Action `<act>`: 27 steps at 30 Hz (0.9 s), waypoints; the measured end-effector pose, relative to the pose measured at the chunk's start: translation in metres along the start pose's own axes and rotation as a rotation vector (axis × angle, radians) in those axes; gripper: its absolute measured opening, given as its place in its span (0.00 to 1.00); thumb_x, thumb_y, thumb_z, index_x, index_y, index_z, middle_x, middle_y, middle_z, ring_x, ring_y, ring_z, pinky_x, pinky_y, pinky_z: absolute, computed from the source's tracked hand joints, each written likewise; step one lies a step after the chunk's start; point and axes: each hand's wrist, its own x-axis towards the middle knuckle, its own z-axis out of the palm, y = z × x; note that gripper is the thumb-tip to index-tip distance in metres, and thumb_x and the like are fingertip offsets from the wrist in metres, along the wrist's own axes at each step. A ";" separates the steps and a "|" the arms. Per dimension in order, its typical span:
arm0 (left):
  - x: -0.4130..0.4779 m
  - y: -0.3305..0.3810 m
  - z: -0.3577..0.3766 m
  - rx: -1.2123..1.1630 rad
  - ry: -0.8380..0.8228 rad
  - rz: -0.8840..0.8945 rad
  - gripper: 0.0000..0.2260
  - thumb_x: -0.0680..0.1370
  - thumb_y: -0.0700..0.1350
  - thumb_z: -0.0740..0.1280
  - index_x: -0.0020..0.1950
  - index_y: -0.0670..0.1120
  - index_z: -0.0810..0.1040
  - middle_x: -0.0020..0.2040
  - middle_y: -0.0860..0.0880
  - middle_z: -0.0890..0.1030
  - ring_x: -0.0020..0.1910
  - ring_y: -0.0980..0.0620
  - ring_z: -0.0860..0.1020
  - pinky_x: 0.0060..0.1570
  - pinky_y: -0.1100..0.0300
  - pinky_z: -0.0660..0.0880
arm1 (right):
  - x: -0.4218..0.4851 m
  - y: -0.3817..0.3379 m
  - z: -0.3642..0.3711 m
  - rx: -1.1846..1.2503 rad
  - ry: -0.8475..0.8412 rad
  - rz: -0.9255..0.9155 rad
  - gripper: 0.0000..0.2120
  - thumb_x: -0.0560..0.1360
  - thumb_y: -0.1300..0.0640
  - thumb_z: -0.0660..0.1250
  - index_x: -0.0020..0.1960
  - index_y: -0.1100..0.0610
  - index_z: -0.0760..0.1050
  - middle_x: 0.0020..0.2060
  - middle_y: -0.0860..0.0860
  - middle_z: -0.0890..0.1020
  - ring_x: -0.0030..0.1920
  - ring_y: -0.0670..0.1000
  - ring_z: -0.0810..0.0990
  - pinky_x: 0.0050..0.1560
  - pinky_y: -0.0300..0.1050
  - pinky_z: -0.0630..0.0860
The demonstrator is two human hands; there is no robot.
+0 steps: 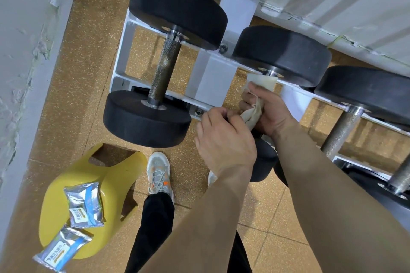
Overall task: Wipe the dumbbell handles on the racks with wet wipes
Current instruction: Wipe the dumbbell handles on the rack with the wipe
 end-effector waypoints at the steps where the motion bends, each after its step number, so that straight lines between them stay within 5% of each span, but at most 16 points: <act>1: 0.000 0.000 0.000 0.000 0.001 0.003 0.15 0.77 0.54 0.55 0.51 0.50 0.78 0.49 0.55 0.79 0.53 0.51 0.74 0.54 0.52 0.70 | 0.000 -0.002 0.002 -0.026 0.008 -0.013 0.11 0.71 0.53 0.73 0.32 0.52 0.75 0.26 0.47 0.71 0.28 0.47 0.69 0.36 0.42 0.67; 4: 0.000 -0.001 0.001 -0.003 0.008 0.000 0.15 0.76 0.55 0.54 0.50 0.51 0.78 0.49 0.56 0.79 0.52 0.51 0.73 0.55 0.52 0.70 | 0.002 -0.008 0.019 -0.181 0.332 -0.070 0.11 0.68 0.50 0.76 0.41 0.54 0.77 0.28 0.48 0.75 0.28 0.49 0.73 0.31 0.42 0.69; 8: 0.001 0.000 0.001 0.007 -0.013 -0.010 0.16 0.76 0.55 0.53 0.51 0.51 0.78 0.51 0.56 0.79 0.53 0.51 0.73 0.56 0.52 0.69 | 0.012 -0.006 0.039 -0.345 0.789 -0.204 0.22 0.68 0.46 0.75 0.56 0.57 0.79 0.42 0.51 0.84 0.40 0.52 0.84 0.37 0.41 0.78; 10: 0.001 0.000 0.001 0.006 -0.021 -0.019 0.15 0.76 0.54 0.54 0.51 0.51 0.78 0.51 0.56 0.79 0.54 0.52 0.73 0.56 0.53 0.69 | 0.007 -0.004 0.037 -0.367 0.685 -0.211 0.18 0.70 0.47 0.75 0.52 0.58 0.79 0.37 0.51 0.82 0.34 0.53 0.81 0.31 0.39 0.74; 13: 0.000 0.001 0.001 -0.002 -0.011 -0.023 0.14 0.77 0.53 0.55 0.51 0.51 0.78 0.50 0.55 0.79 0.53 0.51 0.73 0.55 0.54 0.68 | -0.005 0.003 0.012 -0.144 0.175 -0.077 0.12 0.69 0.50 0.78 0.39 0.55 0.78 0.32 0.53 0.74 0.33 0.54 0.74 0.38 0.45 0.73; 15: 0.000 0.000 0.001 0.006 -0.008 -0.009 0.15 0.76 0.54 0.54 0.52 0.51 0.78 0.50 0.55 0.79 0.53 0.51 0.73 0.54 0.55 0.67 | -0.002 0.010 -0.006 0.044 -0.107 0.055 0.17 0.62 0.51 0.83 0.34 0.53 0.74 0.30 0.49 0.69 0.32 0.48 0.68 0.42 0.43 0.68; 19: 0.001 0.000 0.001 0.023 -0.019 -0.003 0.17 0.76 0.54 0.53 0.52 0.50 0.78 0.51 0.55 0.79 0.54 0.51 0.73 0.55 0.55 0.67 | 0.000 0.005 -0.012 0.056 -0.273 0.131 0.17 0.66 0.55 0.79 0.37 0.52 0.69 0.26 0.46 0.68 0.28 0.46 0.66 0.37 0.40 0.68; 22: 0.001 0.001 0.000 0.007 -0.017 -0.014 0.15 0.77 0.53 0.55 0.51 0.50 0.79 0.50 0.55 0.80 0.54 0.50 0.74 0.55 0.54 0.68 | -0.009 -0.006 0.004 -0.100 -0.051 0.099 0.11 0.76 0.58 0.70 0.36 0.53 0.72 0.27 0.48 0.72 0.28 0.47 0.71 0.39 0.45 0.74; 25: 0.001 -0.001 0.001 0.004 0.000 -0.003 0.14 0.77 0.52 0.55 0.50 0.49 0.79 0.49 0.54 0.80 0.53 0.50 0.75 0.54 0.52 0.70 | -0.004 -0.018 0.029 -0.235 0.420 -0.101 0.07 0.71 0.58 0.77 0.45 0.56 0.80 0.37 0.52 0.83 0.38 0.54 0.82 0.47 0.52 0.81; 27: 0.002 -0.001 0.001 0.015 -0.011 0.000 0.14 0.77 0.52 0.55 0.50 0.50 0.79 0.49 0.55 0.79 0.52 0.50 0.75 0.54 0.53 0.69 | 0.003 -0.023 0.042 -0.293 0.635 -0.189 0.09 0.69 0.58 0.78 0.44 0.56 0.78 0.37 0.50 0.82 0.39 0.51 0.81 0.47 0.47 0.80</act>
